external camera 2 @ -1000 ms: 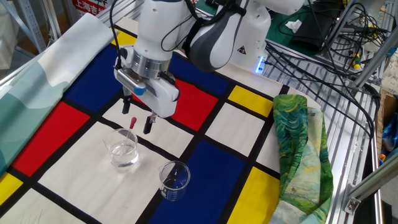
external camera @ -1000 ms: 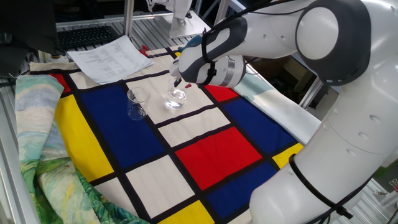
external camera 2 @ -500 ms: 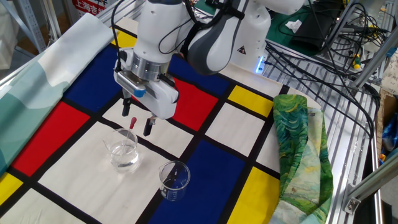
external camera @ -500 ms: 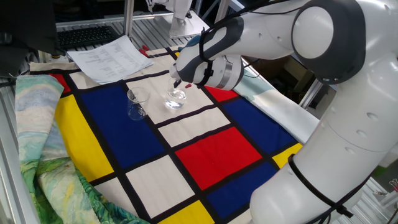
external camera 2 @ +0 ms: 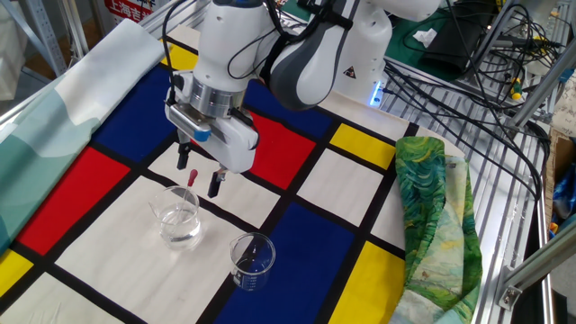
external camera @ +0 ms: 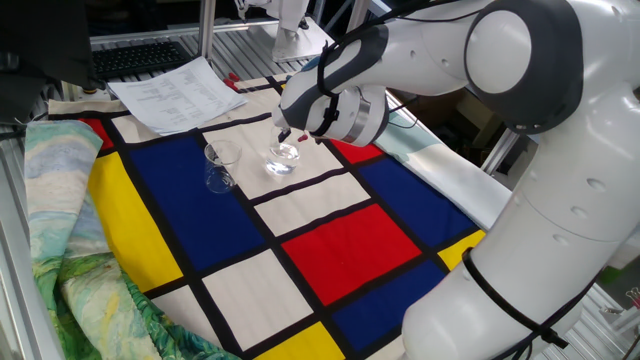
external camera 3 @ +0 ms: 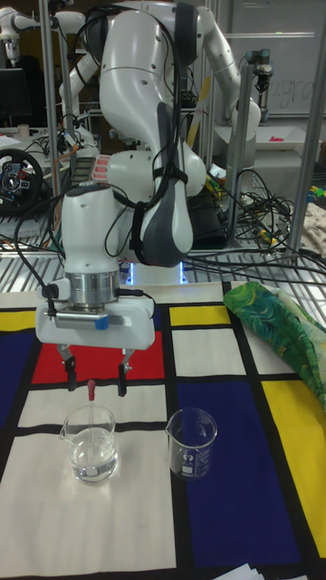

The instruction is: Transfer liquid using a dropper

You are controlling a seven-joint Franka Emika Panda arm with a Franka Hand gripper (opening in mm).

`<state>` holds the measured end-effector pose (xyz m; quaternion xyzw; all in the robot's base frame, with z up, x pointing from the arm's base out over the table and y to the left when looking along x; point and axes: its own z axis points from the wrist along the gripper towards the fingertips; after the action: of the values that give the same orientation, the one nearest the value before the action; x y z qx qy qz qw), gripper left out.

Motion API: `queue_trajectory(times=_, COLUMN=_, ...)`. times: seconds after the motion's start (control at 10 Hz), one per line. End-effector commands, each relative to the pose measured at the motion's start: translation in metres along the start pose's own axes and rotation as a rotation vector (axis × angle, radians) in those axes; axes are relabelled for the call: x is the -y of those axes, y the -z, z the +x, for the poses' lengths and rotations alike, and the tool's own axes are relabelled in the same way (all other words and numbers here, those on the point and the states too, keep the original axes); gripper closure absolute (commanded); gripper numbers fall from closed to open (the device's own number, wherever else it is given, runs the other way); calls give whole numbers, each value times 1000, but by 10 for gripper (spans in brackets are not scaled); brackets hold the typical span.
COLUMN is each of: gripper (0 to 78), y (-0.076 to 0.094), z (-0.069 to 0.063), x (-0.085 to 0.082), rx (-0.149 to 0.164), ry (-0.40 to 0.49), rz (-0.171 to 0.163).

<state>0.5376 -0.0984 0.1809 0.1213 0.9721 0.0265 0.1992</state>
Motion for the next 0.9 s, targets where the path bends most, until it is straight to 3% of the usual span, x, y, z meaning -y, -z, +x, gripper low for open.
queue_trajectory(times=0.1, gripper=1, y=1, z=-2, x=0, rx=13, ry=12, rz=1)
queue_trajectory(times=0.4, gripper=1, y=2, z=-2, x=0, rx=12, ry=11, rz=1)
queue_trajectory(times=0.5, gripper=764, y=2, z=-2, x=0, rx=12, ry=11, rz=1)
queue_trajectory(times=0.9, gripper=764, y=2, z=-2, x=0, rx=12, ry=11, rz=1)
